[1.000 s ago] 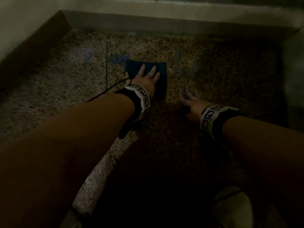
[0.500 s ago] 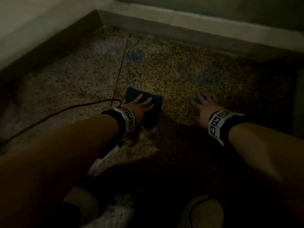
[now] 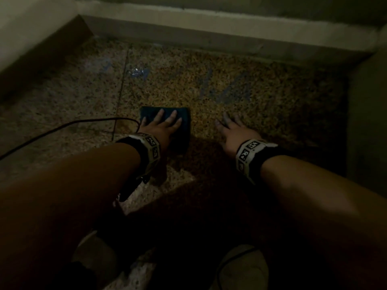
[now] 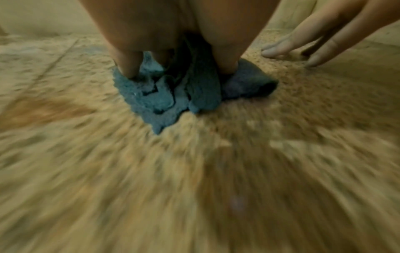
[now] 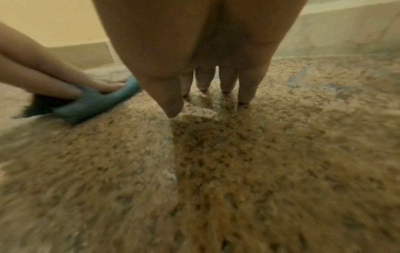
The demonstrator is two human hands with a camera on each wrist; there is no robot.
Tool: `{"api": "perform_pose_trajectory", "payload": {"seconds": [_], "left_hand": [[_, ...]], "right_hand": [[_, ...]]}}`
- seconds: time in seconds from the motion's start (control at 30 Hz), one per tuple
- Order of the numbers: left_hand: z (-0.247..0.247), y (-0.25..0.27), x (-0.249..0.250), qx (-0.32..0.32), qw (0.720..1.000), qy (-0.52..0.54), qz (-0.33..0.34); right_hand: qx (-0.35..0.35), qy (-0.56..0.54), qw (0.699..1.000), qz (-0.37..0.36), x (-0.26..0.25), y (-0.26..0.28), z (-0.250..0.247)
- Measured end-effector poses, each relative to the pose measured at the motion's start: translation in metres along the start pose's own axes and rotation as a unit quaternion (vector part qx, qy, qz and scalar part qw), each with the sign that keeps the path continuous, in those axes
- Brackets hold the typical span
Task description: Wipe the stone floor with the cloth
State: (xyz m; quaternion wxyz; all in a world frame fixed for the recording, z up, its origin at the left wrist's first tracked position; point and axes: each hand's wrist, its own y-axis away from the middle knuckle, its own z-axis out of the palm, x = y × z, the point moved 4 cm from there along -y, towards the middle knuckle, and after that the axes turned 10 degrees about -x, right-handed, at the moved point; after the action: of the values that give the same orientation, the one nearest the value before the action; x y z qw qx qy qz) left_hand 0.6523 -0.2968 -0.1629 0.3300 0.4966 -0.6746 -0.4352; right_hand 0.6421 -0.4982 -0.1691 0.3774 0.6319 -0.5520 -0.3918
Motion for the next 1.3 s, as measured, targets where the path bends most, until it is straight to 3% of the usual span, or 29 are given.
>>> {"api": "perform_pose_trajectory", "payload": {"seconds": [0.17,0.4,0.57,0.67,0.77,0.93,1.07,1.3], "left_hand": [[-0.039,-0.012,0.021,0.014,0.999,-0.021,0.028],[-0.086,-0.03,0.058,0.031,0.997,-0.037,0.068],[-0.08,-0.019,0.056,0.013,0.993,-0.091,0.073],[-0.055,-0.01,0.054,-0.008,0.987,-0.137,0.083],[-0.026,-0.003,0.052,-0.033,0.98,-0.17,0.098],[-0.015,-0.005,0.053,-0.025,0.98,-0.168,0.105],[-0.027,-0.018,0.06,-0.001,0.98,-0.169,0.106],[-0.075,-0.033,0.108,0.02,0.981,-0.143,0.131]], "right_hand": [[-0.056,-0.043,0.997,-0.026,0.003,0.002,-0.005],[-0.049,-0.048,0.998,-0.004,-0.001,0.005,-0.005],[0.009,-0.093,0.996,-0.014,0.014,0.006,-0.01],[0.067,-0.094,0.992,0.043,0.051,0.005,-0.007],[0.054,-0.1,0.987,0.117,0.084,0.007,0.001],[0.011,-0.103,0.988,0.113,0.085,0.015,0.014],[0.021,-0.132,0.984,0.122,0.074,0.014,0.018],[-0.026,-0.141,0.981,0.129,0.076,0.014,0.017]]}}
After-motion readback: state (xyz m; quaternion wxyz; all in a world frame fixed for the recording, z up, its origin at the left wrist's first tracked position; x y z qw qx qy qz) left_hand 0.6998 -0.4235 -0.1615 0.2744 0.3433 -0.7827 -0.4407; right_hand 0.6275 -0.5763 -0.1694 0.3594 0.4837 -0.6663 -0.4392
